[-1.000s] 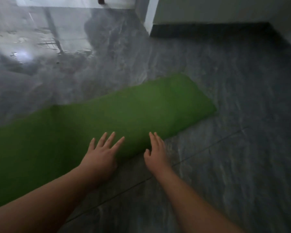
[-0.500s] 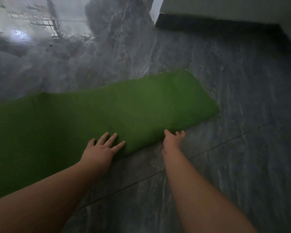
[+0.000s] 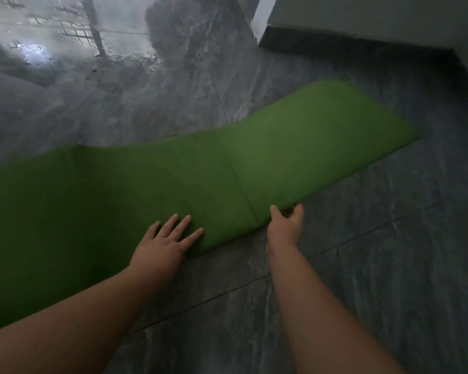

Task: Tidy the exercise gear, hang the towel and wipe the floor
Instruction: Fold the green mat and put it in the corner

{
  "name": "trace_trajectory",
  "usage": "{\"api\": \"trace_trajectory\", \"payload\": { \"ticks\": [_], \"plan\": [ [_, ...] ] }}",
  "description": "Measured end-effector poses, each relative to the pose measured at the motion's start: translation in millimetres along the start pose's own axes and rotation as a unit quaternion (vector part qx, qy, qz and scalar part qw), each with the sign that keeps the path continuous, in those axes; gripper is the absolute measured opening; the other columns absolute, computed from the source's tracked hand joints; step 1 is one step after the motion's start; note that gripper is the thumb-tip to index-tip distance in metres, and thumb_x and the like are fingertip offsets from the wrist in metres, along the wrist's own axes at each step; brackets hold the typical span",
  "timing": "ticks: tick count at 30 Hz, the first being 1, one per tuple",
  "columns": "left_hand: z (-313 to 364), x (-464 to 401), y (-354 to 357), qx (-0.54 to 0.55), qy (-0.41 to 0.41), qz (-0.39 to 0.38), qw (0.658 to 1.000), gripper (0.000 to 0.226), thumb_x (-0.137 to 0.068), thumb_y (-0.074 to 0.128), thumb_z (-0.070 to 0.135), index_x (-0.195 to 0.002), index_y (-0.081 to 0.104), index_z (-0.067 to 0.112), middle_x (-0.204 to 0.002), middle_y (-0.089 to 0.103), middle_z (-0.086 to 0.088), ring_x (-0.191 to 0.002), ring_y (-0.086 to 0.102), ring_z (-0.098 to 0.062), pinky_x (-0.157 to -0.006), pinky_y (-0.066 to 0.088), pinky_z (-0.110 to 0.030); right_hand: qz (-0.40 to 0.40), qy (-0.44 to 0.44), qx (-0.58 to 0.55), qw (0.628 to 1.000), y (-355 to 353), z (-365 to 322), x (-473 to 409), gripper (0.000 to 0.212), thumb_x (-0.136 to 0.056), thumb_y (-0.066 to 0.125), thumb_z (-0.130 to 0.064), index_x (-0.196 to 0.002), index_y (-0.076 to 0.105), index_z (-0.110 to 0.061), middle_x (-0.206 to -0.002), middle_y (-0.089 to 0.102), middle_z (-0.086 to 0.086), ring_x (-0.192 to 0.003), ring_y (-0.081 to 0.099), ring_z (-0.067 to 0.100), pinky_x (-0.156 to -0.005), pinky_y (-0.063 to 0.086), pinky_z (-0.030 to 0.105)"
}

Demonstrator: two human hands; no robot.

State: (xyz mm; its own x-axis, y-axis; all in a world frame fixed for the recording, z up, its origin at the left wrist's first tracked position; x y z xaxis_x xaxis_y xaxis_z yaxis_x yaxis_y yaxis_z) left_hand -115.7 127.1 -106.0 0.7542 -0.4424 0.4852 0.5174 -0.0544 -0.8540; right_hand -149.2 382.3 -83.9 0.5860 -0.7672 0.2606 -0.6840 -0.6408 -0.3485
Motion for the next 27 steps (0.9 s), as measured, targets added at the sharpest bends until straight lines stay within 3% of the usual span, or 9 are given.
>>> {"api": "trace_trajectory", "payload": {
  "ticks": [5,8,11,13,15,18,23,25,27],
  "plan": [
    [-6,10,1,0.005,0.003,0.008,1.000,0.063,-0.104,0.030,0.041,-0.153,-0.009,0.043,-0.164,-0.012,0.002,-0.151,-0.011,-0.025,-0.122,0.004,-0.046,-0.052,-0.066,0.144,0.986,-7,0,30,0.032,-0.095,0.061,-0.013,-0.125,0.056,-0.007,-0.111,0.062,0.004,-0.095,0.056,0.015,-0.073,0.035,0.013],
    [-16,27,9,-0.006,-0.001,0.017,1.000,0.061,-0.104,0.025,0.044,-0.153,-0.010,0.040,-0.164,-0.011,0.002,-0.151,-0.010,-0.026,-0.122,0.002,-0.047,-0.092,-0.097,0.158,0.978,-7,3,46,0.031,-0.097,0.057,-0.016,-0.128,0.055,-0.011,-0.109,0.061,0.000,-0.095,0.060,0.016,-0.080,0.044,0.024],
    [-33,54,22,-0.014,-0.008,0.028,0.999,0.064,-0.103,0.029,0.039,-0.153,-0.011,0.039,-0.163,-0.013,0.001,-0.151,-0.011,-0.027,-0.122,-0.002,-0.048,-0.105,-0.123,0.215,0.963,-4,8,61,0.031,-0.097,0.057,-0.018,-0.128,0.057,-0.012,-0.111,0.064,0.002,-0.092,0.059,0.010,-0.079,0.041,0.022],
    [-51,77,36,-0.016,-0.008,0.044,0.999,0.075,-0.098,0.041,0.034,-0.153,-0.009,0.039,-0.162,-0.012,0.000,-0.151,-0.010,-0.027,-0.121,-0.008,-0.044,-0.123,-0.149,0.219,0.956,-2,13,71,0.034,-0.096,0.059,-0.015,-0.129,0.058,-0.012,-0.119,0.064,0.005,-0.099,0.059,0.012,-0.086,0.046,0.026],
    [-71,103,47,-0.023,-0.001,0.074,0.997,0.088,-0.084,0.063,0.031,-0.155,0.010,0.036,-0.162,0.013,-0.005,-0.150,0.005,-0.027,-0.121,-0.005,-0.041,-0.153,-0.182,0.231,0.943,3,22,81,0.040,-0.092,0.063,-0.010,-0.131,0.057,-0.011,-0.127,0.060,0.009,-0.114,0.057,0.021,-0.101,0.046,0.037],
    [-104,143,70,-0.027,-0.031,0.078,0.996,0.094,-0.068,0.077,0.030,-0.151,0.034,0.033,-0.157,0.026,-0.005,-0.147,0.021,-0.027,-0.118,0.014,-0.046,-0.203,-0.214,0.331,0.896,10,39,95,0.056,-0.084,0.060,0.002,-0.139,0.051,-0.007,-0.144,0.047,0.017,-0.135,0.042,0.031,-0.115,0.029,0.034],
    [-144,195,88,-0.027,-0.066,0.042,0.997,0.093,-0.063,0.077,0.035,-0.148,0.039,0.030,-0.151,0.045,-0.007,-0.138,0.043,-0.028,-0.110,0.021,-0.041,-0.254,-0.182,0.520,0.795,22,47,124,0.080,-0.082,0.053,-0.006,-0.155,0.020,-0.006,-0.164,0.010,0.017,-0.149,0.013,0.034,-0.122,0.013,0.040],
    [-158,208,91,-0.011,-0.083,0.030,0.996,0.087,-0.069,0.067,0.037,-0.150,0.034,0.034,-0.153,0.042,-0.006,-0.140,0.041,-0.028,-0.112,0.020,-0.042,-0.256,-0.204,0.595,0.734,32,41,142,0.086,-0.083,0.053,-0.014,-0.155,0.009,0.001,-0.164,0.005,0.021,-0.150,0.007,0.035,-0.123,0.011,0.042],
    [-169,217,91,0.009,-0.112,0.029,0.993,0.081,-0.079,0.053,0.038,-0.153,0.020,0.039,-0.161,0.024,-0.003,-0.148,0.025,-0.025,-0.118,0.016,-0.042,-0.283,-0.263,0.628,0.676,47,39,166,0.092,-0.080,0.052,-0.020,-0.155,0.002,0.000,-0.164,0.001,0.022,-0.150,0.003,0.038,-0.123,0.009,0.046]
  ]
}}
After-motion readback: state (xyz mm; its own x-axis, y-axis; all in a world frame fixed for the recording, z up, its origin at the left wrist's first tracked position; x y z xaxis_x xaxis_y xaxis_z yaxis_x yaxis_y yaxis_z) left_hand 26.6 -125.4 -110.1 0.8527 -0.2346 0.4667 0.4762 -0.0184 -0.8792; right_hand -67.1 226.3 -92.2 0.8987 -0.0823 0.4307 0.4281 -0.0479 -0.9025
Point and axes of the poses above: each hand's wrist, its own x-axis away from the middle knuckle, its own y-axis out of the palm, z = x × y, the point moved 2 cm from there along -x, towards the middle knuckle
